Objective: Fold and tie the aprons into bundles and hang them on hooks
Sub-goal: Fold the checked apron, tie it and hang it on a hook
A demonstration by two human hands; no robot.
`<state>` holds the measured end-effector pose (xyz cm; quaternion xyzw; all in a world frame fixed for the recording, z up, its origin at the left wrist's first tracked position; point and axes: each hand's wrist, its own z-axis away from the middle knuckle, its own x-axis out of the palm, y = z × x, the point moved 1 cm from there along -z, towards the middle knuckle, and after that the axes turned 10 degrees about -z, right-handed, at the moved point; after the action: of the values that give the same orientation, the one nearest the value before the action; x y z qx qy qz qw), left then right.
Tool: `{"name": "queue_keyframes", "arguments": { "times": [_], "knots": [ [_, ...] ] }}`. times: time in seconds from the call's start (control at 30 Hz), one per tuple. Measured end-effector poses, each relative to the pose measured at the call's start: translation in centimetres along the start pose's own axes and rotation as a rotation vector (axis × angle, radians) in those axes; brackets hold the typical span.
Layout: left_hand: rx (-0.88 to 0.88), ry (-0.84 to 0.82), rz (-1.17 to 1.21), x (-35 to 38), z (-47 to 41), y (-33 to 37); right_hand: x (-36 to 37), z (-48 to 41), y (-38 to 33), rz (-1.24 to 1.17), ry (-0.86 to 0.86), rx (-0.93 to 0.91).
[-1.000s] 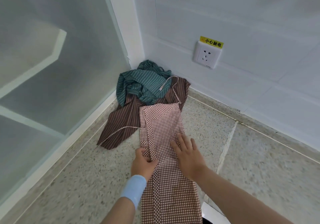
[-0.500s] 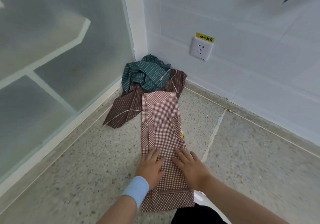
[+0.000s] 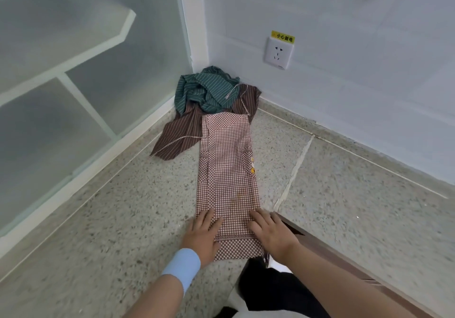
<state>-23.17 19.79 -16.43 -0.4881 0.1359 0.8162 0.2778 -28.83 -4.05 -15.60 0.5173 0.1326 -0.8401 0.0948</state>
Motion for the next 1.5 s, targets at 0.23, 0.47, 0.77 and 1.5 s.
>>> {"name": "queue_keyframes", "arguments": {
  "times": [0.23, 0.47, 0.77, 1.5],
  "knots": [
    [0.098, 0.045, 0.166, -2.2, 2.0, 2.0, -0.2, -0.4, 0.4, -0.163, 0.176, -0.144],
    [-0.015, -0.038, 0.423, -6.1, 2.3, 2.4, -6.3, 0.7, -0.1, -0.788, 0.320, 0.109],
    [0.150, -0.424, 0.348, -16.0, -0.2, -1.2, -11.6, 0.6, 4.5, -1.085, 0.091, 0.264],
    [-0.265, 0.631, 0.209, -14.0, -17.8, -1.4, -11.8, -15.0, 13.7, -0.904, 0.383, 0.554]
  ]
}}
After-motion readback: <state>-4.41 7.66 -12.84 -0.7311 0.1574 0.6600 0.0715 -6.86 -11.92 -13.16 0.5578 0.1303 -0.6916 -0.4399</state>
